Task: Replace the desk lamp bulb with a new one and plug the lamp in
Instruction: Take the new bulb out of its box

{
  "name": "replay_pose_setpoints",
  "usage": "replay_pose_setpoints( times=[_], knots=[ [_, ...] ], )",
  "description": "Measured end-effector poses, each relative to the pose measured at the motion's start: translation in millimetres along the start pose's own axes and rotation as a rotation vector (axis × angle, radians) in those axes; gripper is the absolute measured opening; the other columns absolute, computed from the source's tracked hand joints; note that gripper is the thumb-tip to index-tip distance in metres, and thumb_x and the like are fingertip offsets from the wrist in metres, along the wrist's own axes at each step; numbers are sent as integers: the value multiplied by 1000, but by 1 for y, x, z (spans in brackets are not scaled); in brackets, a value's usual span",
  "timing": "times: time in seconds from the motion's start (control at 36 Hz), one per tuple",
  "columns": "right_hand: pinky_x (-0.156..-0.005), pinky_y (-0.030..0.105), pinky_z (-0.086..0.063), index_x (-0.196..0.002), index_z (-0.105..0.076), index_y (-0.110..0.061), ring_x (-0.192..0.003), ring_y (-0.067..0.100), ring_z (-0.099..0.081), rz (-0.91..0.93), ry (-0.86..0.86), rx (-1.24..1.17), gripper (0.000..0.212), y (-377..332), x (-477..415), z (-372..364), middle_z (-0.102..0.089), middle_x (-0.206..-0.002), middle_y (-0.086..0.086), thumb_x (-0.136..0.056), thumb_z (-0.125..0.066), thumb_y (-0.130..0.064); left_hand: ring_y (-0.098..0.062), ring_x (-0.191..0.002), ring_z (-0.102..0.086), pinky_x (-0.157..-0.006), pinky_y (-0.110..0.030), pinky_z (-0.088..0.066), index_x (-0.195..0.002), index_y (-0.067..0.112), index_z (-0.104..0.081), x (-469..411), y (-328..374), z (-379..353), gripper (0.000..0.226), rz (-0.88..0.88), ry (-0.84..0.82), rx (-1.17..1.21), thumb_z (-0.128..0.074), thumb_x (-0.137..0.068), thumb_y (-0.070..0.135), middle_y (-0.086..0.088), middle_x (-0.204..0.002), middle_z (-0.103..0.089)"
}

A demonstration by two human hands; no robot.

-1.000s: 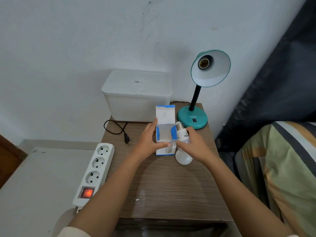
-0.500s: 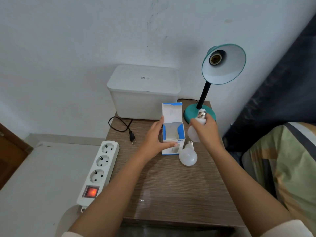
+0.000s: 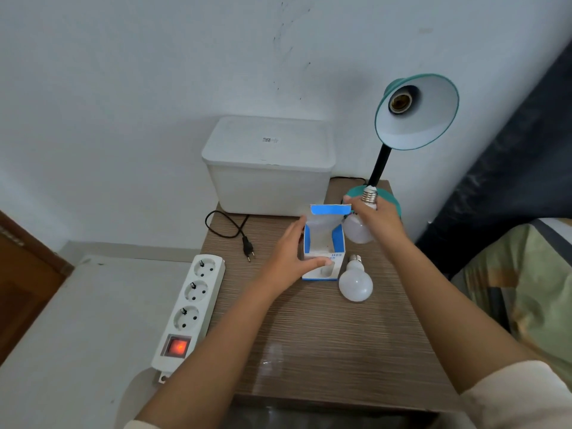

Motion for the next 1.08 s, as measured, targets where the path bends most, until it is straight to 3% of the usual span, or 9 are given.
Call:
replay_pose_setpoints(
  times=[0.06, 0.14, 0.22, 0.42, 0.47, 0.61, 0.81, 0.94, 1.08],
  knots=[
    [-54, 14, -43, -76, -63, -20, -65, 8, -53, 27, -83, 75, 12, 1, 6, 1, -60, -73, -4, -83, -69, -28, -4, -131, -36, -108, -29, -35, -146, 26, -23, 1, 0, 0, 95, 0, 6, 24, -80, -70, 33, 8, -147, -33],
    [-63, 24, -44, -81, -65, -17, -73, 12, -56, 82, -159, 226, 13, 5, 13, 0, -64, -82, 0, -79, -72, -28, -6, -133, -35, -110, -31, -33, -147, 24, -21, 3, -1, -1, 98, 4, 8, 41, -81, -70, 31, 5, -150, -31],
    [-63, 22, -45, -86, -68, -16, -76, 10, -56, 155, -178, 331, 13, 8, 22, -3, -63, -83, -4, -77, -74, -23, -9, -135, -31, -111, -28, -30, -146, 21, -25, 7, 4, -2, 91, -50, 46, -17, -79, -73, 29, 2, -150, -28],
    [-81, 33, -50, -93, -69, -9, -92, 18, -59, 385, -116, 487, 21, 7, 40, -12, -65, -97, 7, -74, -76, -17, -3, -135, -25, -97, 4, -20, -137, 22, -45, 19, 2, -6, 64, -171, 156, -95, -72, -80, 31, 2, -152, -24],
    [-81, 32, -50, -95, -68, -9, -93, 18, -59, 402, -108, 493, 22, 8, 42, -13, -65, -99, 7, -75, -75, -17, -1, -133, -26, -95, 6, -21, -135, 20, -47, 22, 0, -6, 59, -188, 168, -96, -70, -82, 29, 1, -151, -26],
    [-80, 25, -46, -99, -68, -9, -95, 13, -56, 408, -98, 507, 26, 12, 39, -15, -63, -103, 5, -76, -75, -18, -3, -133, -28, -95, -2, -34, -136, 18, -46, 23, 0, -7, 54, -200, 156, -84, -65, -86, 24, 1, -151, -27],
    [-79, 23, -44, -99, -68, -8, -93, 10, -53, 390, -87, 482, 27, 14, 36, -16, -62, -105, 5, -75, -76, -18, -10, -139, -25, -95, 1, -31, -137, 21, -43, 24, -2, -9, 54, -175, 163, -77, -62, -87, 26, -1, -154, -23],
    [-81, 25, -47, -98, -68, -9, -97, 10, -54, 362, -83, 460, 29, 19, 34, -16, -63, -108, 4, -73, -78, -18, -5, -137, -21, -106, -36, -41, -139, 22, -41, 25, -1, -12, 55, -156, 172, -72, -61, -88, 28, 1, -155, -19],
    [-74, 14, -42, -99, -68, -9, -96, 8, -53, 373, -109, 463, 28, 17, 35, -16, -60, -107, 1, -74, -77, -19, -6, -137, -20, -106, -38, -41, -140, 23, -39, 27, 2, -14, 56, -151, 189, -83, -59, -88, 31, 1, -156, -17]
  ],
)
Point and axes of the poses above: each hand's wrist, its own x-axis away from the middle knuckle, its own z-axis out of the back of the hand, y = z × x, the point moved 5 cm from there along -x, towards the middle knuckle
